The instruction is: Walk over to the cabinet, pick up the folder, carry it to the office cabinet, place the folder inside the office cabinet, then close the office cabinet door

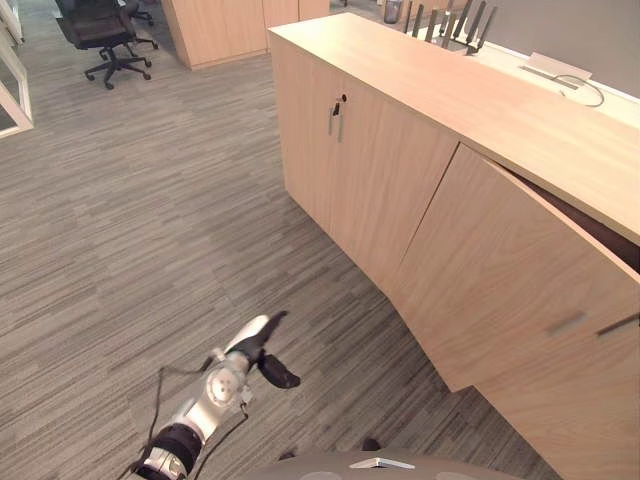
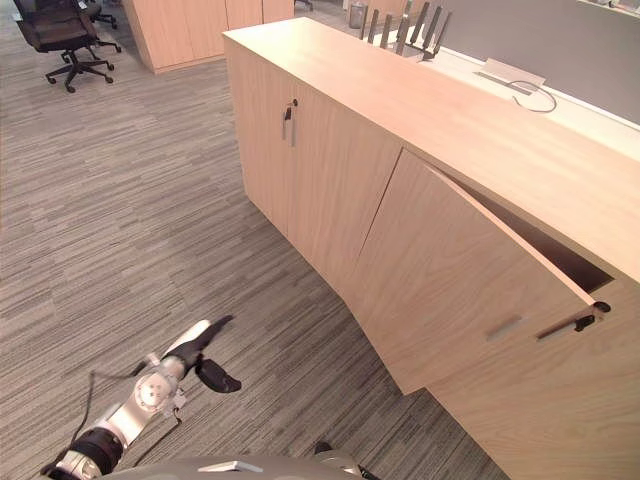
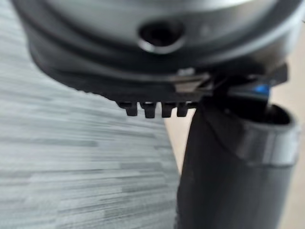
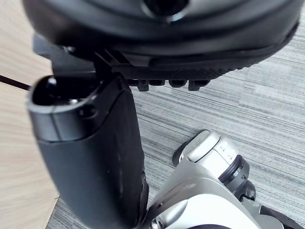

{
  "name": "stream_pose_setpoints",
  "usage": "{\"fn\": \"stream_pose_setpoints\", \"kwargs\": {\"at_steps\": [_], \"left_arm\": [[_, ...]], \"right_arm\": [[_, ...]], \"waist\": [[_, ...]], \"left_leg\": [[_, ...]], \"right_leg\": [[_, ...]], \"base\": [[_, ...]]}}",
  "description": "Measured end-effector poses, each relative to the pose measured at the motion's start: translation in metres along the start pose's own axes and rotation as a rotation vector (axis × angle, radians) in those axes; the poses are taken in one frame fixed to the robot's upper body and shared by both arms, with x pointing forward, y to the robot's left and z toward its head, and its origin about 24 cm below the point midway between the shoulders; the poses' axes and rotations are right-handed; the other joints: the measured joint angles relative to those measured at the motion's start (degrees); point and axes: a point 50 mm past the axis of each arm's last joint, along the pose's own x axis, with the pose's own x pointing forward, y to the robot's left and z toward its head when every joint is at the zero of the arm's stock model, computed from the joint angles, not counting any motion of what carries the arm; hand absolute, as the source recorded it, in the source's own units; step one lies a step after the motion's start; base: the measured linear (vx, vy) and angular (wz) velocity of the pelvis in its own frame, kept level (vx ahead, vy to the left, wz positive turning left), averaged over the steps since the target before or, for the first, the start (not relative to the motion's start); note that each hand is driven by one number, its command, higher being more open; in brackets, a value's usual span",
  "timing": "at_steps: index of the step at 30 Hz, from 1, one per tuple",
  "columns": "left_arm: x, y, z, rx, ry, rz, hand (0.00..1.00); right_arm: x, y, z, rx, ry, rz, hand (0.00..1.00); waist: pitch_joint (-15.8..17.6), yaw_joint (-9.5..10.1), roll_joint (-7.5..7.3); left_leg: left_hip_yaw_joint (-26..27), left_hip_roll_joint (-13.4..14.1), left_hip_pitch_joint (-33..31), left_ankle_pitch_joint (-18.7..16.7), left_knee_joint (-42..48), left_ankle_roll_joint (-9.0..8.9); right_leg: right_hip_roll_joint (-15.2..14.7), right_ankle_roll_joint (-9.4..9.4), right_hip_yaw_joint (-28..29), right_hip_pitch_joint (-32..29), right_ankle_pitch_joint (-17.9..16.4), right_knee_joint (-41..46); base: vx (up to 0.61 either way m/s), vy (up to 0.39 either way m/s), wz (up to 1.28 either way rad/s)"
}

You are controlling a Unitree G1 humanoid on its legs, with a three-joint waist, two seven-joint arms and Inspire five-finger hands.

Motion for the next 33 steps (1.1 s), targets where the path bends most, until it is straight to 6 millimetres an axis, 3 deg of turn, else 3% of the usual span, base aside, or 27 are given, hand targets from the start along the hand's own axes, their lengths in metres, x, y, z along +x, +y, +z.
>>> {"fn": "stream_pose_setpoints", "kwargs": {"at_steps": [5, 8, 10, 13, 16, 18, 20, 25, 26, 27, 29, 30, 32, 33], "left_arm": [[-0.019, -0.009, -0.059, -0.462, 0.28, 0.19, 1.0], [-0.039, -0.023, -0.091, -0.636, 0.428, 0.259, 1.0], [-0.053, -0.048, -0.106, -0.839, 0.528, 0.266, 1.0], [-0.066, -0.071, -0.115, -1.064, 0.599, 0.299, 1.0], [-0.08, -0.083, -0.124, -1.247, 0.65, 0.385, 1.0], [-0.09, -0.104, -0.126, -1.361, 0.698, 0.411, 1.0], [-0.093, -0.105, -0.127, -1.394, 0.695, 0.43, 1.0], [-0.099, -0.107, -0.131, -1.438, 0.691, 0.469, 1.0], [-0.099, -0.107, -0.131, -1.435, 0.692, 0.468, 1.0], [-0.098, -0.107, -0.13, -1.432, 0.69, 0.465, 1.0], [-0.096, -0.106, -0.129, -1.432, 0.685, 0.461, 1.0], [-0.093, -0.106, -0.126, -1.428, 0.676, 0.446, 1.0], [-0.085, -0.106, -0.117, -1.423, 0.654, 0.42, 1.0], [-0.081, -0.104, -0.115, -1.425, 0.641, 0.419, 1.0]], "right_arm": [[0.001, 0.0, 0.003, -0.002, -0.007, -0.001, 1.0], [0.002, 0.007, 0.01, 0.003, -0.021, 0.016, 1.0], [0.003, 0.004, 0.016, 0.023, -0.035, 0.005, 1.0], [0.004, 0.003, 0.02, 0.013, -0.047, 0.006, 1.0], [0.004, 0.008, 0.023, -0.049, -0.058, 0.026, 1.0], [0.004, 0.002, 0.032, -0.102, -0.091, 0.022, 1.0], [0.004, 0.005, 0.029, -0.118, -0.087, 0.035, 1.0], [0.002, 0.004, 0.019, -0.108, -0.059, 0.036, 1.0], [0.002, 0.003, 0.019, -0.097, -0.057, 0.037, 1.0], [0.002, 0.004, 0.019, -0.088, -0.056, 0.043, 1.0], [0.002, 0.004, 0.021, -0.087, -0.062, 0.046, 1.0], [0.003, 0.004, 0.025, -0.089, -0.075, 0.049, 1.0], [0.003, 0.001, 0.032, -0.092, -0.101, 0.044, 1.0], [0.003, 0.002, 0.033, -0.092, -0.104, 0.042, 1.0]], "waist": [[1.19, 0.52, 0.74], [3.58, 1.81, -0.44], [4.76, 3.48, 0.49], [5.54, 5.11, 2.22], [5.81, 7.28, 1.4], [4.26, 8.07, 4.06], [3.8, 8.01, 3.73], [2.65, 8.15, 2.41], [2.51, 8.19, 2.61], [2.41, 8.16, 2.58], [2.31, 8.27, 2.33], [2.51, 8.48, 3.47], [2.99, 9.08, 4.74], [3.33, 9.29, 4.42]], "left_leg": [[-0.86, 0.55, 1.46, -0.47, 0.16, -0.67], [-2.11, 2.98, -2.62, -6.31, 14.12, -1.21], [-11.21, 4.32, -6.58, -8.79, 24.1, -2.32], [-17.54, 5.08, -7.45, -11.29, 28.17, -3.22], [-26.12, 4.15, -9.11, -12.64, 34.31, -3.6], [-33.0, 4.98, -6.9, -18.85, 31.57, -5.23], [-30.79, 4.69, -5.48, -20.27, 28.91, -3.88], [-23.59, 4.35, -3.41, -20.78, 27.0, -2.98], [-21.6, 4.37, -2.88, -20.75, 26.57, -3.06], [-19.4, 4.49, -2.52, -20.79, 26.32, -2.93], [-17.45, 4.55, -1.99, -20.71, 25.87, -2.83], [-14.54, 5.77, -1.85, -20.63, 25.72, -2.93], [-10.75, 7.57, -2.1, -19.75, 29.11, -3.04], [-10.84, 7.57, -3.51, -19.03, 32.82, -3.49]], "right_leg": [[0.63, -1.54, -0.25, 1.36, -1.03, 0.6], [0.91, -2.15, 1.66, 0.98, -2.84, 3.96], [1.64, -2.12, 3.97, 0.55, -3.42, 5.5], [3.0, -2.29, 6.67, 0.1, -3.62, 6.51], [4.45, -2.39, 12.67, -2.23, -4.66, 9.91], [7.92, -1.69, 17.7, -5.07, -4.56, 11.23], [7.89, -1.34, 20.78, -5.3, -4.04, 10.64], [7.05, -1.38, 26.12, -6.69, -2.85, 9.03], [6.91, -0.72, 27.01, -6.93, -2.04, 8.89], [7.09, 1.6, 28.0, -7.91, -0.56, 9.0], [7.34, 2.33, 28.05, -8.44, 0.23, 8.87], [8.63, 1.33, 25.88, -10.01, 2.45, 8.88], [9.4, -4.42, 10.83, -11.3, 6.83, 9.1], [8.85, -5.75, 6.18, -11.14, 7.74, 9.26]], "base": [[0.05, -0.056, 0.02], [0.0, -0.096, -0.28], [-0.02, -0.099, -0.49], [-0.04, 0.051, -0.48], [-0.08, 0.062, -0.99], [-0.09, 0.132, -1.27], [-0.06, 0.158, -0.88], [-0.01, 0.16, -0.79], [0.07, 0.113, -0.89], [0.1, 0.132, -0.9], [0.1, 0.084, -0.79], [0.12, 0.06, -1.17], [0.13, 0.027, -1.34], [0.09, -0.079, -1.32]]}}
